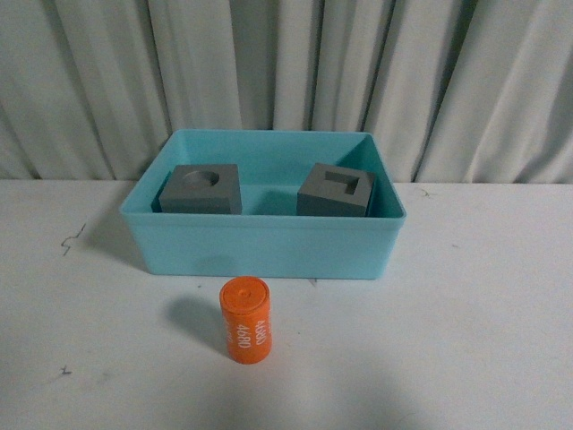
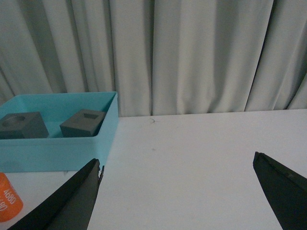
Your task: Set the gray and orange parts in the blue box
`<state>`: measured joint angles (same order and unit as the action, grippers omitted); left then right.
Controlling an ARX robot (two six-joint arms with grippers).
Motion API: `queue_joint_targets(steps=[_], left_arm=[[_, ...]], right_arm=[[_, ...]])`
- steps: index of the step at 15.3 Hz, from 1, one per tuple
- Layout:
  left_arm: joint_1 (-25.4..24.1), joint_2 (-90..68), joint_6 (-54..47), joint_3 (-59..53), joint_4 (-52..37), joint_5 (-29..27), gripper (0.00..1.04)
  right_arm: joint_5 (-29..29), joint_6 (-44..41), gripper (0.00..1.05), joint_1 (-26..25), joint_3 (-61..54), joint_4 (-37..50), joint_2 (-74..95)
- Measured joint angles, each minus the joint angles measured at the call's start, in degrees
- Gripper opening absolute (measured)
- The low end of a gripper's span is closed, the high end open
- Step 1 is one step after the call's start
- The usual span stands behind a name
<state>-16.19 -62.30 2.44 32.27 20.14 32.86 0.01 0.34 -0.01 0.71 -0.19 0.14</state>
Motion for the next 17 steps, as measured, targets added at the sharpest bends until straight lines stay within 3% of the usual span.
queue_joint_targets(steps=[2, 3, 4, 6, 7, 10, 11, 13, 14, 17], left_arm=[[-3.4, 2.3, 0.1, -3.4, -0.9, -0.7, 0.98], [-0.8, 4.3, -0.7, -10.6, -23.1, -9.1, 0.88], [2.1, 7.9, -1.3, -18.7, -38.4, -14.9, 0.77], [4.9, 12.3, -1.4, -26.7, -58.4, -21.5, 0.54], [5.8, 15.4, -1.4, -26.6, -61.5, -22.9, 0.43], [9.1, 22.2, -1.4, -29.2, -55.5, -25.6, 0.07], [10.0, 22.8, -1.6, -31.0, -59.1, -26.6, 0.02], [15.2, 26.9, -1.6, -31.7, -53.8, -32.0, 0.02], [16.7, 30.0, -1.7, -31.7, -51.9, -31.9, 0.02], [16.2, 36.7, -1.7, -31.7, -45.5, -32.9, 0.02]], right_arm=[[0.0, 0.0, 0.98, 0.0, 0.0, 0.0, 0.0], [0.0, 0.0, 0.98, 0.0, 0.0, 0.0, 0.0], [-0.1, 0.0, 0.98, 0.0, 0.0, -0.1, 0.1], [0.0, 0.0, 0.98, 0.0, 0.0, 0.0, 0.0], [0.0, 0.0, 0.98, 0.0, 0.0, 0.0, 0.0], [0.0, 0.0, 0.98, 0.0, 0.0, 0.0, 0.0], [0.0, 0.0, 0.98, 0.0, 0.0, 0.0, 0.0], [0.0, 0.0, 0.98, 0.0, 0.0, 0.0, 0.0], [0.0, 0.0, 0.98, 0.0, 0.0, 0.0, 0.0], [0.0, 0.0, 0.98, 0.0, 0.0, 0.0, 0.0]])
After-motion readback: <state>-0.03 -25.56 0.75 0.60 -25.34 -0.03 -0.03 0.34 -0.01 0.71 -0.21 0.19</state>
